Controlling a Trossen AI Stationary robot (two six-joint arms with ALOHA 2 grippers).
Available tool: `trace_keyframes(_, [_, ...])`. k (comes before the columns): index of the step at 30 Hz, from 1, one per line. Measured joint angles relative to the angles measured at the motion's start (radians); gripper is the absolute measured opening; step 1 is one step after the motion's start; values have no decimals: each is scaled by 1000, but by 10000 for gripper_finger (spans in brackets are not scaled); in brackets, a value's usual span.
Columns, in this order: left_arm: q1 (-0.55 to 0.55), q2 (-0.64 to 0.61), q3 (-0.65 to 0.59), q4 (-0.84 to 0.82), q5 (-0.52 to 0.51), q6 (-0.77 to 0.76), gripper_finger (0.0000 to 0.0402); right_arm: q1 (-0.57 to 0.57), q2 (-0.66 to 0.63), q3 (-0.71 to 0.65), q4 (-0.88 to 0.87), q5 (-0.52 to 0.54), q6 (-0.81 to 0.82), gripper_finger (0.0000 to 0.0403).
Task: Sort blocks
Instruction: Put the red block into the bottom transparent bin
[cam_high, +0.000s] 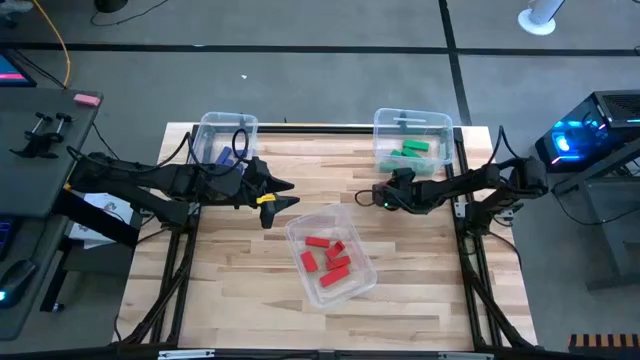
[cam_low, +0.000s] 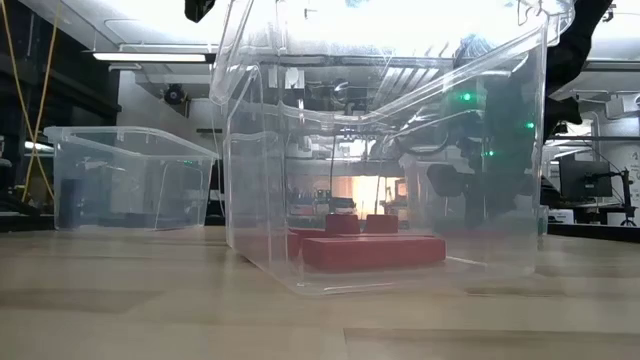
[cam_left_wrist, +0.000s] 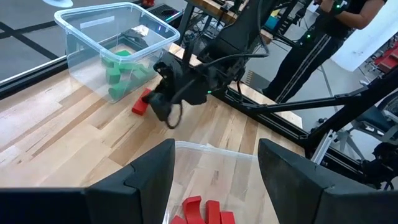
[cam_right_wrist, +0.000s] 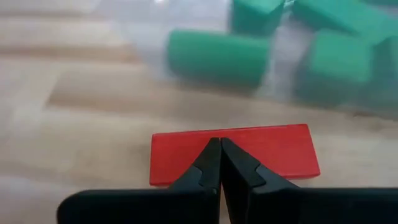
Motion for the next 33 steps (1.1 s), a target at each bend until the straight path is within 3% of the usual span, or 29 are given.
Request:
trace_keyframes(5, [0,0,0,-5,0,2,218,88,-30,0,7,-91,-95,0])
trace_keyframes(9, [0,0,0,-7,0,5,218,178,-87,-1,-21,-211,-282,0])
trace_keyframes(15, [0,0,0,-7,0,22,218,267,-196,-2,-129,-591,-715,0])
trace_keyframes(17, [0,0,0,-7,0,22,218,291,-221,-2,-182,-672,-803,0])
trace_keyframes(21, [0,0,0,-7,0,21,218,332,-253,6,-266,-702,-907,0])
trace_keyframes(29, [0,0,0,-6,-12,35,218,340,-258,134,-418,-666,-916,0])
trace_keyframes(31, [0,0,0,-6,-12,35,218,340,-262,175,-442,-664,-868,0])
trace_keyframes(33, [0,0,0,-6,-12,35,218,337,-264,211,-501,-664,-720,0])
